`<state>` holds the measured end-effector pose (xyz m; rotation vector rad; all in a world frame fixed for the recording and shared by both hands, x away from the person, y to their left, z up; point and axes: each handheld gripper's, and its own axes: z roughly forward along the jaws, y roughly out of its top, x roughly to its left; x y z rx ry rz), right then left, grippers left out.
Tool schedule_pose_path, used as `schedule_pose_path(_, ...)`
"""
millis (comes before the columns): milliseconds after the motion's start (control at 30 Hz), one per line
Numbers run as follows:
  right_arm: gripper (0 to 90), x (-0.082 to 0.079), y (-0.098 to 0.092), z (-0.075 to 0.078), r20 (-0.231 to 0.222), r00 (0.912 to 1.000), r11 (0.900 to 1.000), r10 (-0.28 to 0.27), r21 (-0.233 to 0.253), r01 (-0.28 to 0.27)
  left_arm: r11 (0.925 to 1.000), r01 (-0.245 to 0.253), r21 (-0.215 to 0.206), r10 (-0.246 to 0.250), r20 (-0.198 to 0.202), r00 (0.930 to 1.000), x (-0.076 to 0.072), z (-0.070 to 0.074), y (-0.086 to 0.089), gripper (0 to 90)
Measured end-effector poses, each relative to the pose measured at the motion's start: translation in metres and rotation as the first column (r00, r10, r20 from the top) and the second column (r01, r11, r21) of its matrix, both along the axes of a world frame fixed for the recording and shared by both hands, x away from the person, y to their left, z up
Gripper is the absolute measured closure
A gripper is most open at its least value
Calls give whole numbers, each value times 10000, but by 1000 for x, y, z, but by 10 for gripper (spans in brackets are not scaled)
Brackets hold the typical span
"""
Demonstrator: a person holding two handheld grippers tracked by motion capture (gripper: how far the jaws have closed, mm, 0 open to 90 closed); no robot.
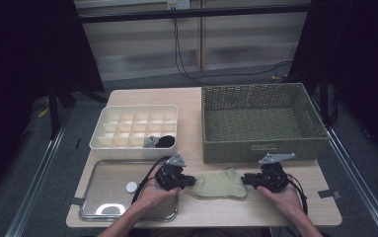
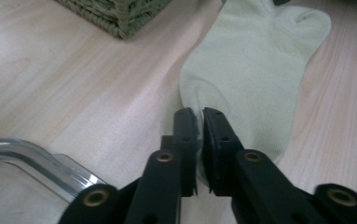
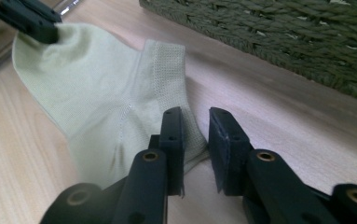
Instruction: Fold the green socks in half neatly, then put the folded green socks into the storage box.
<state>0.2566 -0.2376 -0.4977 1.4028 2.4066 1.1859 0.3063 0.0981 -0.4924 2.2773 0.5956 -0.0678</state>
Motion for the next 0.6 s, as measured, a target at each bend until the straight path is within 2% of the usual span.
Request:
schedule_pose_path(133, 656, -2, -2, 0, -46, 10000, 9995, -38, 316, 39, 9995, 33, -316, -38, -155, 9999, 0, 0, 1, 737)
schedule_pose_path(233, 620, -2, -2, 0, -85, 9999, 9997, -106, 234, 108, 9997, 155, -211, -159, -207, 9997, -2, 1, 3, 698)
schedule_pose_path(300, 608, -1, -1, -2, -181, 9998, 9999, -88, 145, 91, 9992, 159, -359, -166, -192, 9997, -3, 1, 4, 668)
schedule_pose_path(400, 657, -3, 2, -2, -66, 10000, 10000, 50, 10, -49, 9991, 166, -391, -171, -122, 9998, -5, 5, 5, 614)
schedule_pose_path(467, 782, -3, 3, -3, -45, 9999, 9999, 133, -75, -133, 9985, 9, -539, -7, 36, 10000, -6, 9, 5, 566)
schedule_pose_path(500, 803, -3, 4, -4, -80, 9998, 9998, 183, -22, -183, 9972, -131, -740, 140, 117, 9998, -5, 11, 5, 551)
schedule_pose_path(533, 811, -2, 5, -4, -82, 9999, 9999, 148, 32, -148, 9949, -226, -987, 241, 147, 9996, -2, 15, -1, 555)
schedule_pose_path(600, 822, -1, 5, -4, -107, 9999, 9999, 122, 21, -122, 9948, -106, -1018, 124, 174, 9998, -2, 15, -6, 580)
